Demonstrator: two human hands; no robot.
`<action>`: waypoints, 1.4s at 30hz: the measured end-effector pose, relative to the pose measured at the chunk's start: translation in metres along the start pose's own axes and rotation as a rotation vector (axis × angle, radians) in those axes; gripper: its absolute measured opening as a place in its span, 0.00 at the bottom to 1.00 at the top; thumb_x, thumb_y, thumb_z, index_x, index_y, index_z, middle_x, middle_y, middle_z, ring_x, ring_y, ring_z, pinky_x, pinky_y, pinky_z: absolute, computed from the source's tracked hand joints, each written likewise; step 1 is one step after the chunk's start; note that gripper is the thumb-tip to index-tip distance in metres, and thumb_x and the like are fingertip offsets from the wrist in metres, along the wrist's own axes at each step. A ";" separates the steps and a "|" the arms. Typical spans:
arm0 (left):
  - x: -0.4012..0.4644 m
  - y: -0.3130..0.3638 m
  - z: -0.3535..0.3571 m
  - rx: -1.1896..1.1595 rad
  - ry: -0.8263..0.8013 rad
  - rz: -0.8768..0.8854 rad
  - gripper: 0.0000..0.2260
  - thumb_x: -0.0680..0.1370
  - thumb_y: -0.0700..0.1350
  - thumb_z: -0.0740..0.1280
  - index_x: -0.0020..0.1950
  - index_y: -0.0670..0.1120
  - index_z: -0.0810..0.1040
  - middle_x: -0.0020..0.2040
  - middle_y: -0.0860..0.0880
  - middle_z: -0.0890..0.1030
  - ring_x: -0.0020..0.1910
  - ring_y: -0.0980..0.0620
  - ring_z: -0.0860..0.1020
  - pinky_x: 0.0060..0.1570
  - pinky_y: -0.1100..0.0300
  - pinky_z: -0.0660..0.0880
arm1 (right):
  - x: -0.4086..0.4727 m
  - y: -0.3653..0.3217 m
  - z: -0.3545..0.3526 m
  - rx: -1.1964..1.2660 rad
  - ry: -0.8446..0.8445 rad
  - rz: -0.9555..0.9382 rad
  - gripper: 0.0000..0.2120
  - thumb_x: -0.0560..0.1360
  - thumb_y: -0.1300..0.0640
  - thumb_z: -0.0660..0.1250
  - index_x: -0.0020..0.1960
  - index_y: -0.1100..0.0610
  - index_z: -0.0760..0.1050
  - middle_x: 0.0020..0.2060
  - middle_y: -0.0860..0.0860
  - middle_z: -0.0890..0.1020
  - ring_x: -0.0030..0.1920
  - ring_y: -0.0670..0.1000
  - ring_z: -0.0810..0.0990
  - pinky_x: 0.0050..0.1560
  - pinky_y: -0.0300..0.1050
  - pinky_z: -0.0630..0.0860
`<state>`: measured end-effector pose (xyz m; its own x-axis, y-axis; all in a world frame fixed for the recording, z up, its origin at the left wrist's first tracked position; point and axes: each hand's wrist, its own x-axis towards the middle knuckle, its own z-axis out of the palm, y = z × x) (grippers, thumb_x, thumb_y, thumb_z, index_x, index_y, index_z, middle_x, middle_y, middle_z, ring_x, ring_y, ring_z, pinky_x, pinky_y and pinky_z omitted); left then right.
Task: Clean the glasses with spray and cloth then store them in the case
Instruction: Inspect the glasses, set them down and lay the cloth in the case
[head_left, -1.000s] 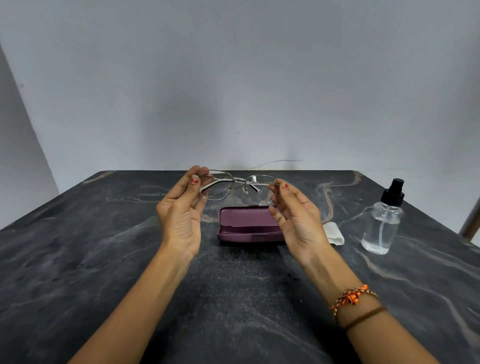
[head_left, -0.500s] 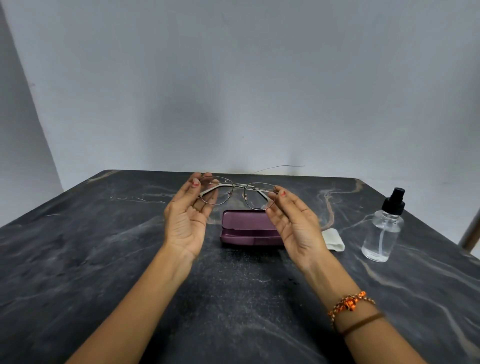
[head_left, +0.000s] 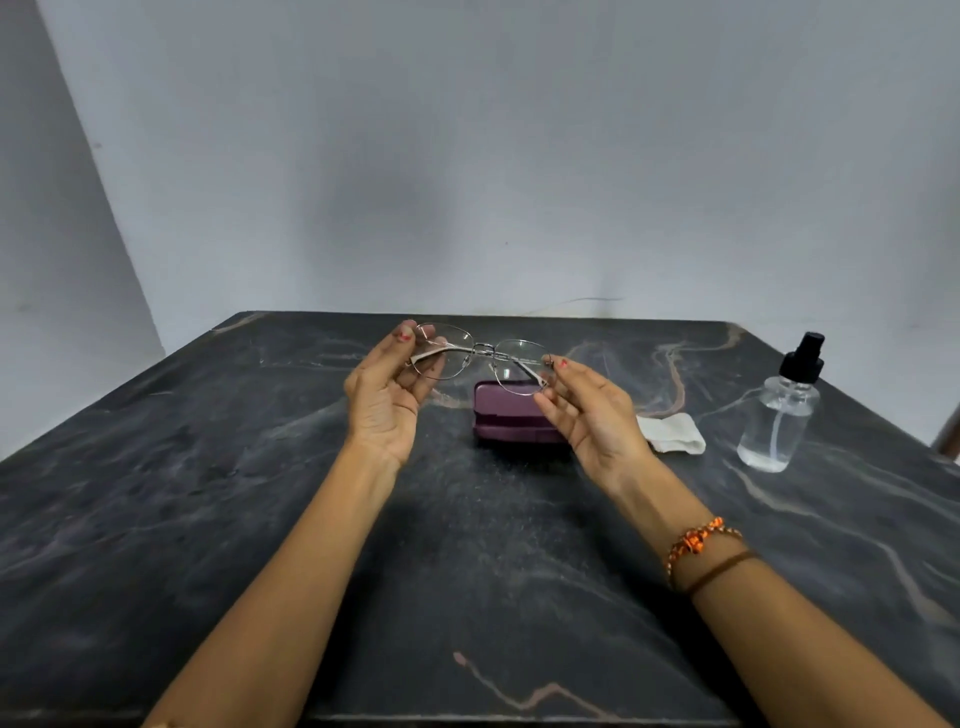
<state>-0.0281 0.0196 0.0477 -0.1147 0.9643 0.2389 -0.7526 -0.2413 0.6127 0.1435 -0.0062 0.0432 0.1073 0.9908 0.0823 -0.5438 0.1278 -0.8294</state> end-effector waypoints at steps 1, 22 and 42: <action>0.001 0.002 -0.005 -0.008 0.002 -0.026 0.07 0.74 0.35 0.63 0.39 0.43 0.79 0.34 0.48 0.84 0.36 0.53 0.83 0.39 0.60 0.80 | -0.001 0.001 0.003 -0.019 0.004 0.010 0.05 0.74 0.63 0.64 0.42 0.60 0.78 0.24 0.47 0.81 0.27 0.42 0.79 0.31 0.34 0.78; 0.008 0.070 -0.105 0.885 -0.207 -0.155 0.09 0.64 0.36 0.69 0.33 0.49 0.84 0.31 0.54 0.84 0.32 0.61 0.81 0.31 0.70 0.76 | -0.017 0.056 0.025 -0.344 0.027 0.227 0.08 0.75 0.62 0.64 0.38 0.63 0.76 0.29 0.54 0.77 0.22 0.42 0.76 0.27 0.34 0.77; 0.014 0.068 -0.118 1.219 -0.279 -0.218 0.09 0.66 0.28 0.70 0.38 0.41 0.81 0.30 0.53 0.84 0.32 0.59 0.81 0.34 0.70 0.77 | -0.019 0.067 0.025 -0.700 0.055 0.046 0.13 0.76 0.62 0.63 0.33 0.60 0.75 0.31 0.56 0.78 0.29 0.48 0.77 0.28 0.34 0.78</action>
<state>-0.1575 0.0296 0.0043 0.1875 0.9766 0.1053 0.3615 -0.1682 0.9171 0.0836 -0.0153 -0.0003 0.1494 0.9884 0.0258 0.1130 0.0088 -0.9936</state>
